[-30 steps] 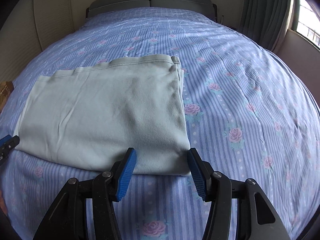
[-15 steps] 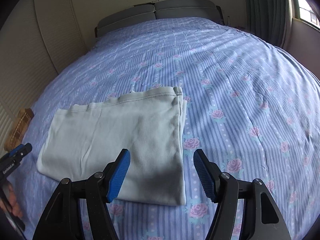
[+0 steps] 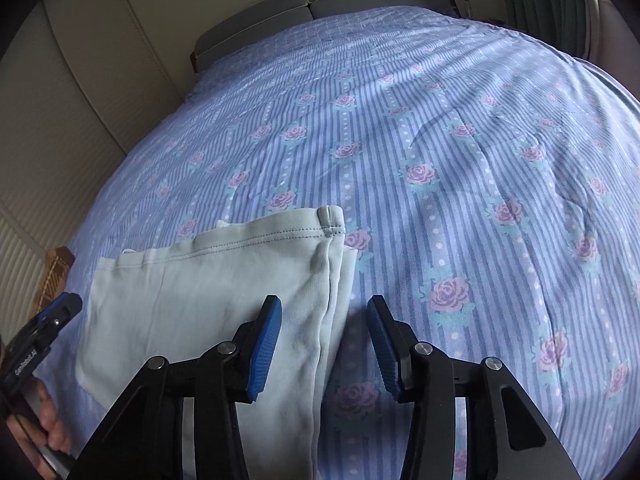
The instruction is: Fold small clothes
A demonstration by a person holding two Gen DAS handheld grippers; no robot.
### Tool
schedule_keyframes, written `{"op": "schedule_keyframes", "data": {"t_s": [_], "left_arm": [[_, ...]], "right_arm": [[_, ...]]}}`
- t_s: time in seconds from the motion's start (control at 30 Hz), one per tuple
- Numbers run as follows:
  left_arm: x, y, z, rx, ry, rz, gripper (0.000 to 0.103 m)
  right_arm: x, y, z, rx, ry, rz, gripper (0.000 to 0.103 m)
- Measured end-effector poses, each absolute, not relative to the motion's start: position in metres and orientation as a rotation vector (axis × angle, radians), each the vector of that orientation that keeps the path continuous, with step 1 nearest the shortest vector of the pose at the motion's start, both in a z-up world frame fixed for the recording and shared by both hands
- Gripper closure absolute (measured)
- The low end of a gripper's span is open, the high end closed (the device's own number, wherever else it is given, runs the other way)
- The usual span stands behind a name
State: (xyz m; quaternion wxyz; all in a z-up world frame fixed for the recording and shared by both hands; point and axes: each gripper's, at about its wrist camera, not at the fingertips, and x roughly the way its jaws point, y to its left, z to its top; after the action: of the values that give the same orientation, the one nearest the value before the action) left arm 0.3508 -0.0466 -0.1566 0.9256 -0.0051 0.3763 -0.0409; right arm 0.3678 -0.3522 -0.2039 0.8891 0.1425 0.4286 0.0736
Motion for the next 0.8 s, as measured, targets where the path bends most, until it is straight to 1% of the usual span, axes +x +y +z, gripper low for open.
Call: {"op": "schedule_keyframes", "data": {"t_s": [0.1, 0.13, 0.2, 0.23, 0.27, 0.3, 0.4, 0.5, 0.8], "left_arm": [[0.353, -0.047, -0.161, -0.006, 0.768, -0.087, 0.047], [0.353, -0.048, -0.162, -0.003, 0.767, -0.087, 0.047], [0.352, -0.048, -0.166, 0.001, 0.771, -0.088, 0.047], [0.352, -0.048, -0.167, -0.001, 0.775, -0.092, 0.047], [0.351, -0.048, -0.169, -0.001, 0.779, -0.096, 0.047], [0.35, -0.047, -0.169, -0.002, 0.78, -0.097, 0.047], [0.345, -0.041, -0.168, -0.005, 0.781, -0.095, 0.047], [0.339, -0.031, -0.163, -0.009, 0.776, -0.091, 0.047], [0.306, 0.022, -0.127, -0.009, 0.733, -0.057, 0.047]], "right_arm": [[0.371, -0.352, -0.21, 0.307, 0.884, 0.174, 0.059], [0.372, -0.354, -0.211, 0.317, 0.882, 0.182, 0.061], [0.376, -0.355, -0.216, 0.35, 0.884, 0.219, 0.077], [0.377, -0.354, -0.218, 0.361, 0.887, 0.232, 0.079], [0.378, -0.354, -0.218, 0.358, 0.888, 0.236, 0.086], [0.379, -0.353, -0.218, 0.357, 0.889, 0.243, 0.09], [0.375, -0.352, -0.212, 0.349, 0.881, 0.245, 0.093], [0.368, -0.347, -0.198, 0.333, 0.862, 0.223, 0.094], [0.354, -0.285, -0.131, 0.259, 0.814, 0.275, 0.094]]}}
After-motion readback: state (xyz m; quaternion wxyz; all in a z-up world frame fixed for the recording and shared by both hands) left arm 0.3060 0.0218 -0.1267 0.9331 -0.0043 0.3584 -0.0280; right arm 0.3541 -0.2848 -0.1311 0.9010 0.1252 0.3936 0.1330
